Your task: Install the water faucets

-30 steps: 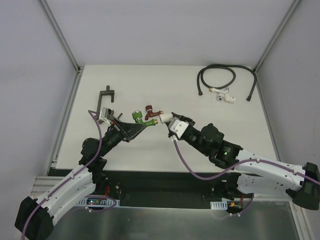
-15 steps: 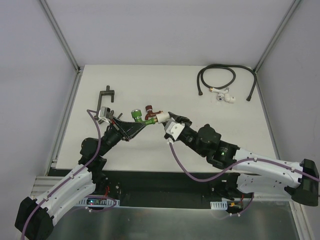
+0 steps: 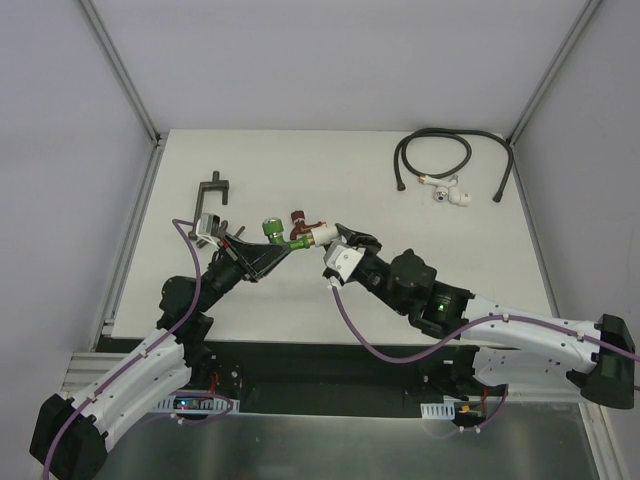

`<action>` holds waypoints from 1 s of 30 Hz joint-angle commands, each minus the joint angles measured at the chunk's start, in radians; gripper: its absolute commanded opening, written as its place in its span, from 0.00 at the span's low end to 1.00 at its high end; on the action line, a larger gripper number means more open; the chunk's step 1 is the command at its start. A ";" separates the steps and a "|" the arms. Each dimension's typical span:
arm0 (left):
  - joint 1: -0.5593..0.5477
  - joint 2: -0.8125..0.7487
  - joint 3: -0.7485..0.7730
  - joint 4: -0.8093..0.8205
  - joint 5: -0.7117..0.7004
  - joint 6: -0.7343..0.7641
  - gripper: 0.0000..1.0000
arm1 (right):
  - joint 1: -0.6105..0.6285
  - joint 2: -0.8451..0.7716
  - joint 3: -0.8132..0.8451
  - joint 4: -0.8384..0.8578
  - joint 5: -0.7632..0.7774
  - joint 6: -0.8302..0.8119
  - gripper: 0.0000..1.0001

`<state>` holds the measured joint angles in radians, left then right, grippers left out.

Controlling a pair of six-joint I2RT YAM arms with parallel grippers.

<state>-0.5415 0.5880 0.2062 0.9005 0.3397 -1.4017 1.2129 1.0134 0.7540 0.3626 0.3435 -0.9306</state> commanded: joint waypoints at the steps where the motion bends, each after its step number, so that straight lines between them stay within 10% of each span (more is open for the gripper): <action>1: 0.003 -0.014 0.047 0.097 0.021 -0.010 0.00 | 0.016 0.005 0.050 0.053 -0.006 -0.011 0.02; 30: 0.003 0.026 0.039 0.095 0.018 0.010 0.00 | 0.017 -0.023 0.054 0.036 -0.041 0.041 0.02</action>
<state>-0.5419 0.6090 0.2070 0.9081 0.3359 -1.4006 1.2201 0.9863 0.7559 0.3378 0.3283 -0.9165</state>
